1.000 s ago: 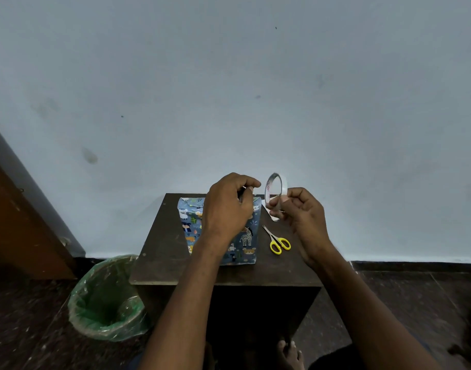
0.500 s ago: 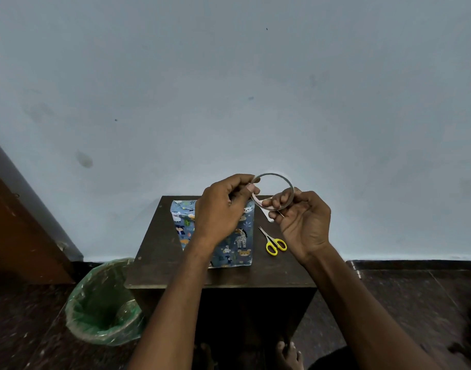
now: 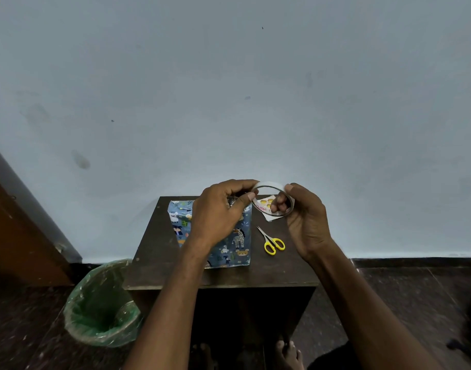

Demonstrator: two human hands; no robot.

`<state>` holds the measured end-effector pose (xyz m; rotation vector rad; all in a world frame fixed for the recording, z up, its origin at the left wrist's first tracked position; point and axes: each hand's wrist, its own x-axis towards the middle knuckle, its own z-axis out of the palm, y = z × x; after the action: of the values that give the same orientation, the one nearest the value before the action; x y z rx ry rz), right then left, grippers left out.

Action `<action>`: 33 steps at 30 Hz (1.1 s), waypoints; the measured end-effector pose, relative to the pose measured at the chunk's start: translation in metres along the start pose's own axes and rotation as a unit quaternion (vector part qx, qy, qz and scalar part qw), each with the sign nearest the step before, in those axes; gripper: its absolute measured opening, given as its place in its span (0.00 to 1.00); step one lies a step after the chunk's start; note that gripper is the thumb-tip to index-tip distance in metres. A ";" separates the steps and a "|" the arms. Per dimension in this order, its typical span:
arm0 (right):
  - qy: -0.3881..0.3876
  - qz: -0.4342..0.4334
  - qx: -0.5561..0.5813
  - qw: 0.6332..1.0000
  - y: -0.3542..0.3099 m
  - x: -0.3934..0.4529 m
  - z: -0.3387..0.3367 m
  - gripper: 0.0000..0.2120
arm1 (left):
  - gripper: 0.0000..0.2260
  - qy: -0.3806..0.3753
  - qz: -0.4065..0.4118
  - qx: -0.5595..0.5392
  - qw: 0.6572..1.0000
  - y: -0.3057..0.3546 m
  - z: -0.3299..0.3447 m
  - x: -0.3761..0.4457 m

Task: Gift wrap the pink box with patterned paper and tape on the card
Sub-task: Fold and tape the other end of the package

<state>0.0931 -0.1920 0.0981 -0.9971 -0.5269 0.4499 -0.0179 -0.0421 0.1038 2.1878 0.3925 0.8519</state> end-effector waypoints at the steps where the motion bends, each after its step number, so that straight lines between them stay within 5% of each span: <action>1: -0.002 -0.015 -0.018 1.000 0.000 0.000 0.000 0.14 | 0.10 0.004 0.002 0.001 1.000 0.001 0.000 0.000; 10: 0.036 -0.188 -0.279 0.941 0.005 -0.012 0.009 0.06 | 0.13 -0.036 0.048 -0.116 0.991 0.005 -0.009 0.000; 22: -0.022 -0.252 -0.372 0.893 0.019 -0.018 0.014 0.06 | 0.16 -0.029 -0.048 -0.178 0.982 0.005 -0.007 0.002; 33: 0.029 -0.394 -0.475 0.786 0.032 -0.010 0.008 0.11 | 0.05 0.030 -0.072 -0.201 0.977 0.014 -0.009 0.005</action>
<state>0.0768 -0.1770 0.0718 -1.6044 -1.0962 -0.6949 -0.0203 -0.0445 0.1206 1.7447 0.3663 0.8368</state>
